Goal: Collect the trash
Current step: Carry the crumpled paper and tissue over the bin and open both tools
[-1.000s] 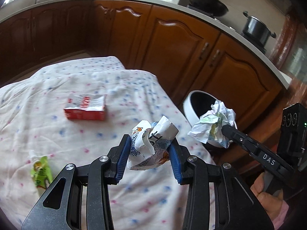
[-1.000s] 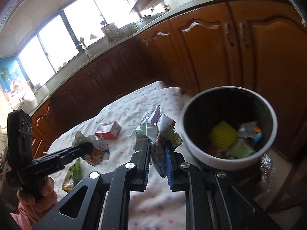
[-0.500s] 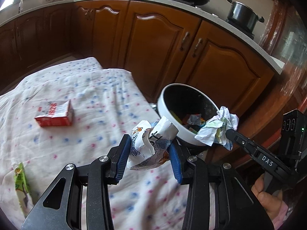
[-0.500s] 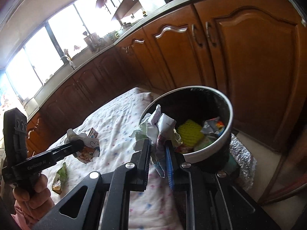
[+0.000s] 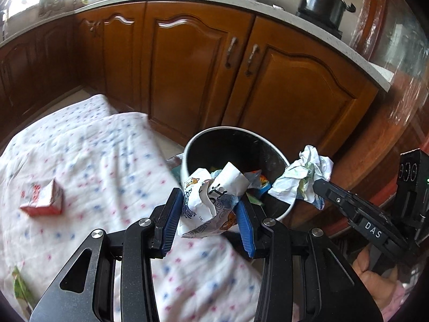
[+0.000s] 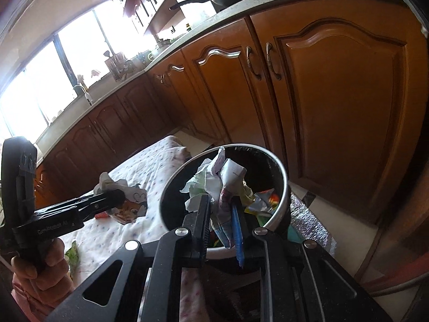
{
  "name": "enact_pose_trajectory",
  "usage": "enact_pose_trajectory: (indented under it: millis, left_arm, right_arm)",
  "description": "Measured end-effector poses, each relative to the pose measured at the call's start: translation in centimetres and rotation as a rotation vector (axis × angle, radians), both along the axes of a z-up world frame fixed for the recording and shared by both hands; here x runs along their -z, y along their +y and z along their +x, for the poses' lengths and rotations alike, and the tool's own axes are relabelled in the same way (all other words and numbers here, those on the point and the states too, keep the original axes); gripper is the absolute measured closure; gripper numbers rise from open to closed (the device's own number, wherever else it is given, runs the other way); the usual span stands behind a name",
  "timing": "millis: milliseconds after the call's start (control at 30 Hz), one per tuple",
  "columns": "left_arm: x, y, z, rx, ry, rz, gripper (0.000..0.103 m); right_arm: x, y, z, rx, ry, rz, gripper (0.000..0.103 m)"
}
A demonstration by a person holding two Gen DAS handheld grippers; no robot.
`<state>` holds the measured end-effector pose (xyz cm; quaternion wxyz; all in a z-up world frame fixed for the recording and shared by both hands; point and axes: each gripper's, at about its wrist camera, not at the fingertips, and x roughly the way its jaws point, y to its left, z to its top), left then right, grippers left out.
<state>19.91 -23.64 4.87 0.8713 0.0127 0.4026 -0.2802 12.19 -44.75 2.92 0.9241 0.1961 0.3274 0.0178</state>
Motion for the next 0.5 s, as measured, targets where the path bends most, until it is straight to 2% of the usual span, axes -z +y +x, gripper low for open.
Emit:
enact_pose_trajectory:
  millis: [167,500]
  left_arm:
    - [0.5,-2.6,1.3,0.022,0.015,0.019,0.064]
    - [2.7,-5.1,3.4,0.014,0.060,0.050,0.064]
  right_arm:
    - [0.7,-1.0,1.0,0.005,0.018,-0.010,0.086]
    - [2.2,-1.9,3.0,-0.001,0.074,-0.016,0.086]
